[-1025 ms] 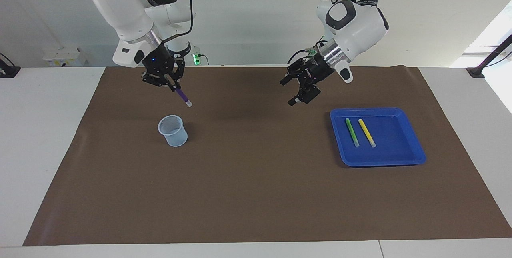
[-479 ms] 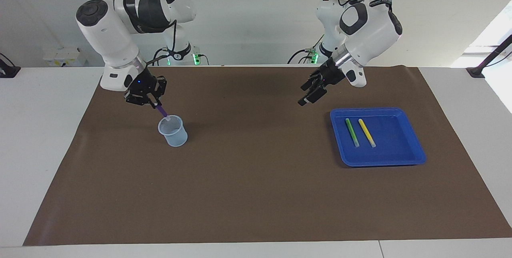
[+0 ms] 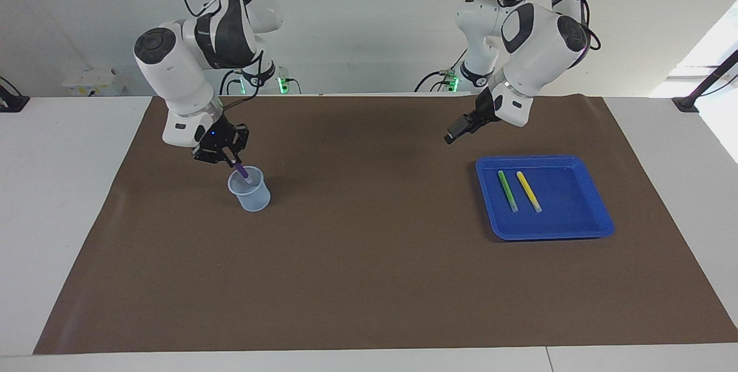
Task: Transfer and insert pens with both arms
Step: 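Carry the purple pen into the cup with the right gripper, then grasp the yellow pen with the left gripper while the right gripper releases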
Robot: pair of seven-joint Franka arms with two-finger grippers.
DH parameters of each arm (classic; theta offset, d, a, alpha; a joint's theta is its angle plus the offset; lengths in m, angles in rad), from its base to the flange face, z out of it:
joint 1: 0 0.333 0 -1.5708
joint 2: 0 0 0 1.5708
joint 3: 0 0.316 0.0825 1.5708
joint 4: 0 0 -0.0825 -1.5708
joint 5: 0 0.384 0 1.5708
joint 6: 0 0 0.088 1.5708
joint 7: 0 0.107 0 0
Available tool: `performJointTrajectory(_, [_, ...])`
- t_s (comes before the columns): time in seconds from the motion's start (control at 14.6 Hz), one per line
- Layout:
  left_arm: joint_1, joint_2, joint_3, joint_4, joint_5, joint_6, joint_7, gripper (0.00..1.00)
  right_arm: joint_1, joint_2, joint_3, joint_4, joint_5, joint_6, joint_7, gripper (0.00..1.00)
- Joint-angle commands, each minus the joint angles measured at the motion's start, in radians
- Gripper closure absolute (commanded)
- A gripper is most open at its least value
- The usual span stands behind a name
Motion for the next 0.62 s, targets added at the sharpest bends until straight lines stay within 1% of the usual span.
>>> performJointTrajectory(0.0, [0.016, -0.024, -0.001, -0.026, 0.057, -0.036, 0.188, 0.0, -0.009, -0.045, 0.002, -0.096, -0.02, 0.089, -0.025, 1.0])
performJointTrajectory(0.14, [0.053, -0.016, -0.002, -0.027, 0.115, -0.049, 0.345, 0.0, -0.007, -0.054, 0.002, -0.118, -0.02, 0.1, -0.025, 1.0])
performJointTrajectory(0.27, [0.089, -0.003, -0.002, -0.027, 0.137, -0.048, 0.477, 0.0, -0.004, -0.045, 0.002, -0.118, -0.021, 0.134, -0.028, 1.0])
performJointTrajectory(0.41, [0.096, 0.016, -0.002, -0.027, 0.176, -0.036, 0.542, 0.0, -0.003, -0.045, 0.002, -0.122, -0.027, 0.14, -0.028, 1.0])
performJointTrajectory(0.55, [0.099, 0.045, -0.001, -0.027, 0.204, -0.01, 0.563, 0.0, -0.004, -0.042, 0.002, -0.124, -0.027, 0.149, -0.028, 1.0])
